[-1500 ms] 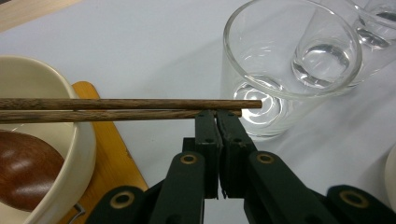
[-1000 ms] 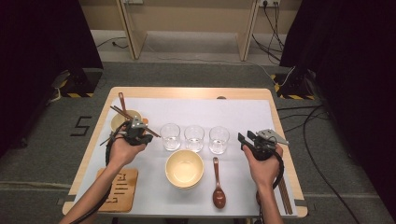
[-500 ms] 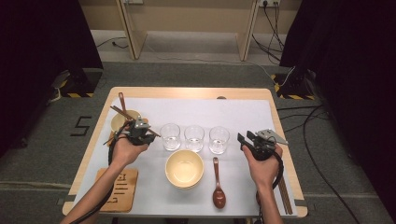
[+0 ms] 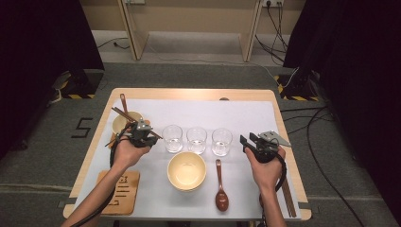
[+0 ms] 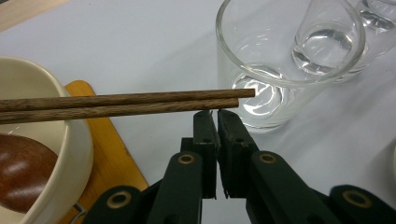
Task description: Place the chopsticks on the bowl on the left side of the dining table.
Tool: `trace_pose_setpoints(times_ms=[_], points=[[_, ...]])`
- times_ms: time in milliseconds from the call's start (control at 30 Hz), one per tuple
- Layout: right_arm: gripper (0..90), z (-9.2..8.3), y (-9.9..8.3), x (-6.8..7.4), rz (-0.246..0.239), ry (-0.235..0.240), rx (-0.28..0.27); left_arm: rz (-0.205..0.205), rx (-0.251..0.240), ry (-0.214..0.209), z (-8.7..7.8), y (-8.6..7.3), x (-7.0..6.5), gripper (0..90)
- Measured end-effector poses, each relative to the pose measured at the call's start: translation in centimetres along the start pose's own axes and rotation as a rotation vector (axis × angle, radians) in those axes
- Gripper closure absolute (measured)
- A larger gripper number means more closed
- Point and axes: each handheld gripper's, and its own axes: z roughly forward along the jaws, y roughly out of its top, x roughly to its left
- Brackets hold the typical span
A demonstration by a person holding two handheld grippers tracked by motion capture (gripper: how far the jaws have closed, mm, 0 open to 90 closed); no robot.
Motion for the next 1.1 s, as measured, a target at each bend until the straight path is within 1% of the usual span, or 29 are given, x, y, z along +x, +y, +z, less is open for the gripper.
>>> trace_pose_setpoints(times_ms=[200,867,1100], points=[[57.0,0.02,0.0,0.03,-0.001,0.0,0.001,0.001,-0.015,0.002,-0.3,0.25,-0.06,86.4],[57.0,0.0,-0.01,-0.04,0.0,0.0,0.002,-0.003,0.004,-0.003,0.6,0.48,-0.04,86.1],[57.0,-0.01,0.0,-0.04,-0.001,-0.001,0.002,-0.005,0.002,-0.004,0.02,0.05,0.09,86.3]])
